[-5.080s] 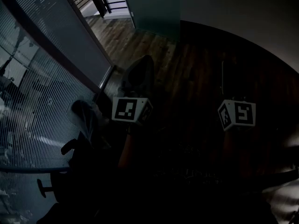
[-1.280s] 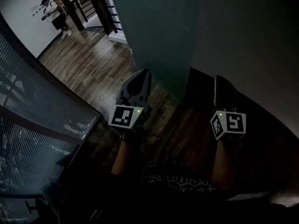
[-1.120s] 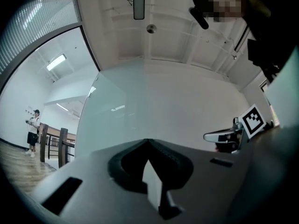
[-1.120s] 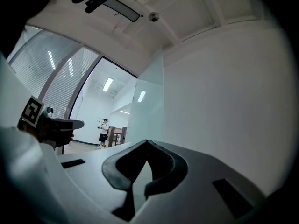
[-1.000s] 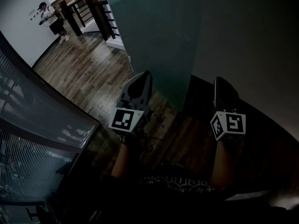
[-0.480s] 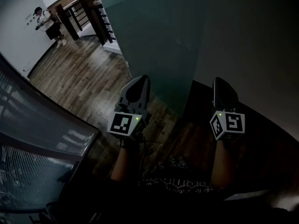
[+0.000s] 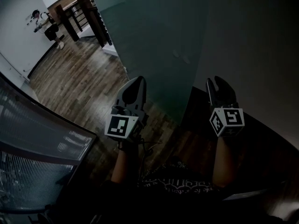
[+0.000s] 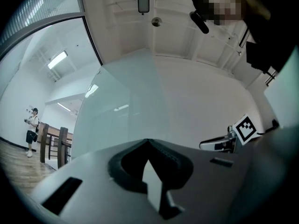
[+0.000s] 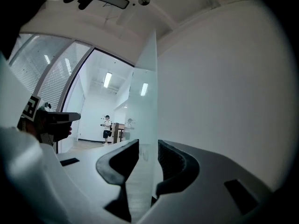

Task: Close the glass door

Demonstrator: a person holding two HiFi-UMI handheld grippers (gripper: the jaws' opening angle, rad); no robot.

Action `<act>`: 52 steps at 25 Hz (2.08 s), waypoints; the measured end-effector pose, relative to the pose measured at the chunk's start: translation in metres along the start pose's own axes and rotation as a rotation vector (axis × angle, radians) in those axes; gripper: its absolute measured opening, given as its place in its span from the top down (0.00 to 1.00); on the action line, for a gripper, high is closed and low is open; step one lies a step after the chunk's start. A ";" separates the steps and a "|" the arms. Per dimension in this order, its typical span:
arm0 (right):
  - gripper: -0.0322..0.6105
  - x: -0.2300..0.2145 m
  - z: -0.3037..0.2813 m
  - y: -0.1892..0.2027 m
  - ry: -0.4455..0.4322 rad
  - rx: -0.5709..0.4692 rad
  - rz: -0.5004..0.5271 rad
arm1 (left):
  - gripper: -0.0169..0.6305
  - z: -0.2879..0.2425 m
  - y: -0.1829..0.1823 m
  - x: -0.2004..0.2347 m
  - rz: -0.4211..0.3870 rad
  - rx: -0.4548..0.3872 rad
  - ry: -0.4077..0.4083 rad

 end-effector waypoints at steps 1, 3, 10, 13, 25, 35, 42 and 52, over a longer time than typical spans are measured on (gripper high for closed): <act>0.77 -0.004 -0.009 0.003 -0.013 0.004 -0.007 | 0.97 -0.005 0.003 0.002 -0.003 0.001 -0.004; 0.74 -0.011 -0.028 0.012 -0.039 0.019 -0.013 | 0.97 -0.014 0.009 0.004 -0.009 0.005 -0.009; 0.67 -0.029 -0.085 0.040 -0.168 0.093 -0.079 | 0.97 -0.020 0.013 0.016 -0.036 0.030 -0.057; 0.65 -0.034 -0.105 0.041 -0.191 0.102 -0.077 | 0.97 -0.017 0.011 0.026 -0.053 0.034 -0.091; 0.65 -0.017 -0.126 0.040 -0.260 0.109 -0.070 | 0.97 -0.008 0.008 0.036 -0.082 0.048 -0.129; 0.65 0.013 -0.109 0.028 -0.279 0.102 -0.047 | 0.97 0.025 -0.008 0.042 -0.092 0.045 -0.183; 0.65 0.038 -0.100 0.023 -0.355 0.111 -0.046 | 0.97 0.043 -0.017 0.050 -0.112 0.031 -0.248; 0.65 0.068 -0.092 0.023 -0.512 0.106 -0.073 | 0.97 0.063 -0.019 0.062 -0.142 0.028 -0.364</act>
Point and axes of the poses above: the fingertips, and each gripper's own axes: z backward along the fingers, x to its left, y out of its underside, the point moved 10 cm from there along z, backward along the fingers, and after that the axes turned 4 degrees about -x, right-handed, at the moved point
